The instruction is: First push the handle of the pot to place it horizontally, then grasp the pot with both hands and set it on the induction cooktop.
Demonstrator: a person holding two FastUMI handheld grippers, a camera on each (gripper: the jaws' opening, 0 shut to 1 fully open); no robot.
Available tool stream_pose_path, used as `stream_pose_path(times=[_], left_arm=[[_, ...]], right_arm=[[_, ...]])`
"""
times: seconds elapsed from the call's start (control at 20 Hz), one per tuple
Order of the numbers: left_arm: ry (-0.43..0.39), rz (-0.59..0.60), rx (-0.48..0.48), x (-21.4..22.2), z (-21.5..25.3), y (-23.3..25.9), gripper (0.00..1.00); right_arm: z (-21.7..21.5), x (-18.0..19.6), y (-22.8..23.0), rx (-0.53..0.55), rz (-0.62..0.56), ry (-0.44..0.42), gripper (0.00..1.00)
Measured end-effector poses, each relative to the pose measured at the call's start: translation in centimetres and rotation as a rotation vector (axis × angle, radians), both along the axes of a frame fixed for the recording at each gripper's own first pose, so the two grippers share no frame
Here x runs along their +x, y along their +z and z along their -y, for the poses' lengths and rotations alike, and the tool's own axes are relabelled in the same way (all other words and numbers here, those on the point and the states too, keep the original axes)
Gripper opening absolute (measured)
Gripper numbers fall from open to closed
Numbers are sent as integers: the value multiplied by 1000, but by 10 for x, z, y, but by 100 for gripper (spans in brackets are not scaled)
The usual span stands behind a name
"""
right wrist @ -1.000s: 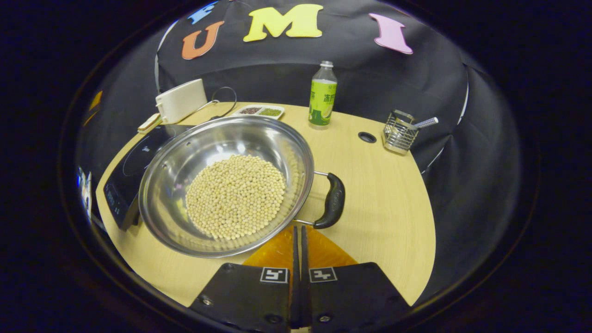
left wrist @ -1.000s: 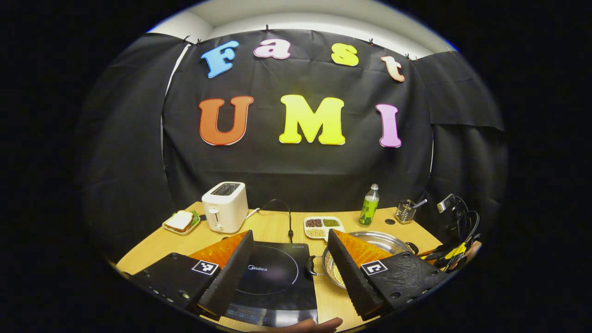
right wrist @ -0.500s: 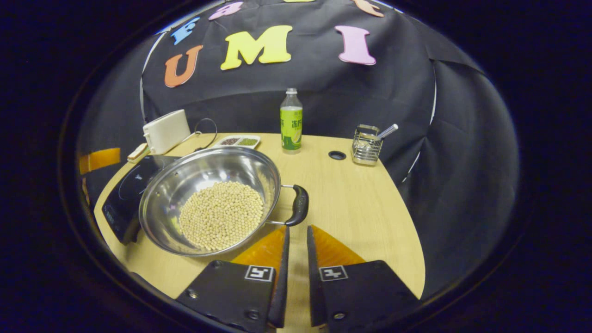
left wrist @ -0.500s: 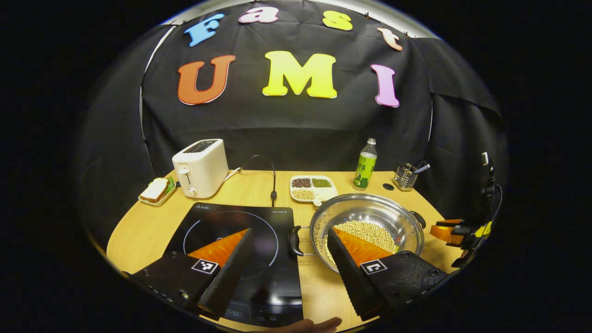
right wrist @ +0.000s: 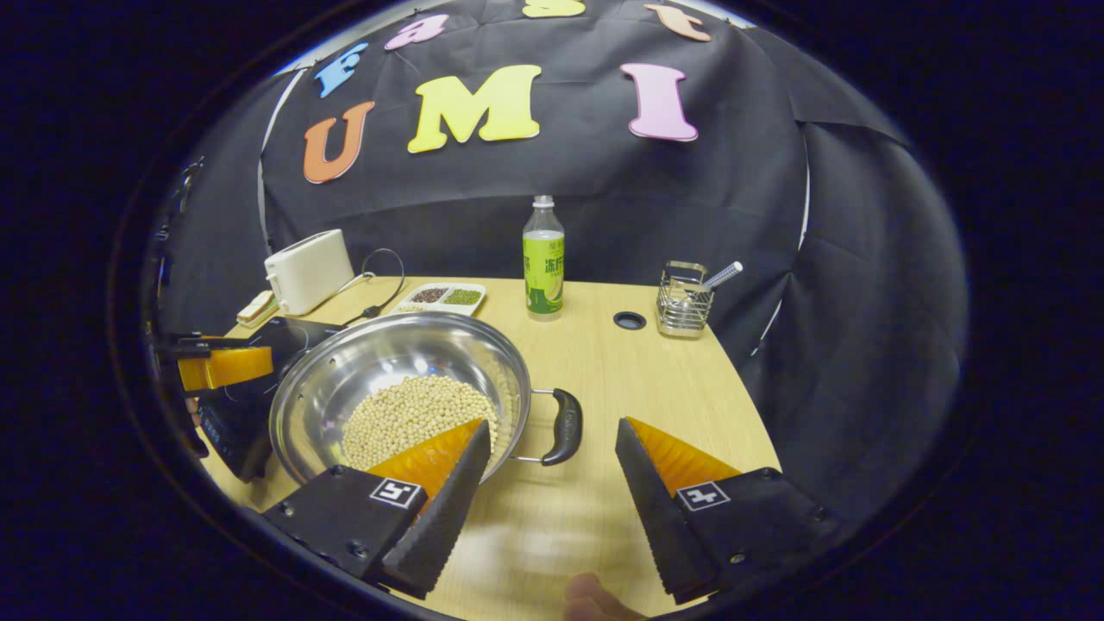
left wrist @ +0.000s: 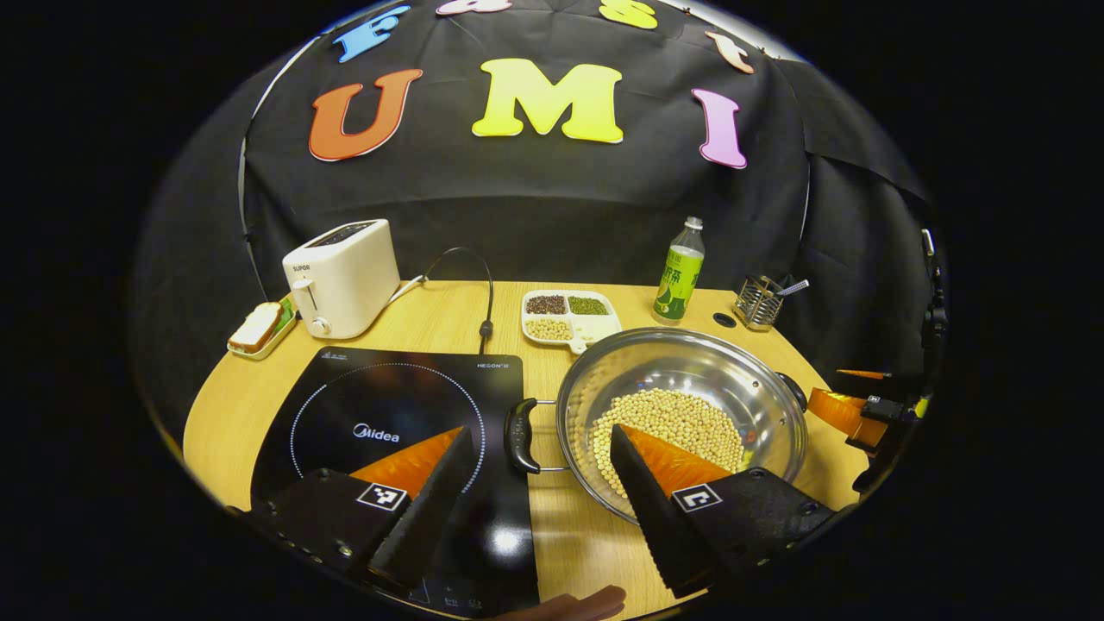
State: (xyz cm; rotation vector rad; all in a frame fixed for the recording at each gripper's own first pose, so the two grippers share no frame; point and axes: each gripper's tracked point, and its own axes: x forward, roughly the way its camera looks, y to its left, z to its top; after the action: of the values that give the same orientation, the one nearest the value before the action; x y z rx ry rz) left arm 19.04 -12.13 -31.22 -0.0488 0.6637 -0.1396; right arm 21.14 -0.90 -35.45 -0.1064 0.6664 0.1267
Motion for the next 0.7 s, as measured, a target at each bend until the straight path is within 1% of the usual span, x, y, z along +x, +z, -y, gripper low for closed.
stream_pose_path(times=[0.05, 0.1, 0.15, 0.2, 0.35, 0.4, 0.45, 0.5, 0.55, 0.6, 0.65, 0.7], left_arm=[[2, -5, 6, 3, -1, -4, 96], [6, -12, 9, 6, -3, -8, 96], [8, -22, 6, 9, -4, -12, 96], [8, -32, -1, 12, -3, -16, 96], [14, -72, -26, 20, 0, -29, 95], [3, -90, -42, 20, 4, -33, 95], [-13, -114, -56, 21, 9, -39, 95], [-19, -135, -56, 21, 11, -45, 95], [-20, -152, -48, 24, 10, -50, 95], [-18, -173, -43, 23, 11, -55, 95], [-18, -156, -28, 28, 9, -53, 95], [-25, -160, -35, 32, 11, -57, 93]], right_arm=[[-1, 4, -3, -2, -7, -7, 93], [-3, 7, -7, -3, -14, -8, 93], [-5, 12, -8, 2, -15, -10, 96], [-8, 17, -9, 11, -7, -11, 93], [-8, 33, -15, 14, 7, -29, 93], [-9, 36, -18, 18, 6, -31, 96], [-11, 39, -21, 29, 4, -29, 93], [-14, 42, -25, 48, 8, -16, 96], [-15, 44, -30, 59, 1, -12, 93], [-12, 46, -36, 62, -3, -22, 95], [-10, 48, -40, 65, -8, -32, 93], [-10, 47, -43, 70, -13, -33, 91]])
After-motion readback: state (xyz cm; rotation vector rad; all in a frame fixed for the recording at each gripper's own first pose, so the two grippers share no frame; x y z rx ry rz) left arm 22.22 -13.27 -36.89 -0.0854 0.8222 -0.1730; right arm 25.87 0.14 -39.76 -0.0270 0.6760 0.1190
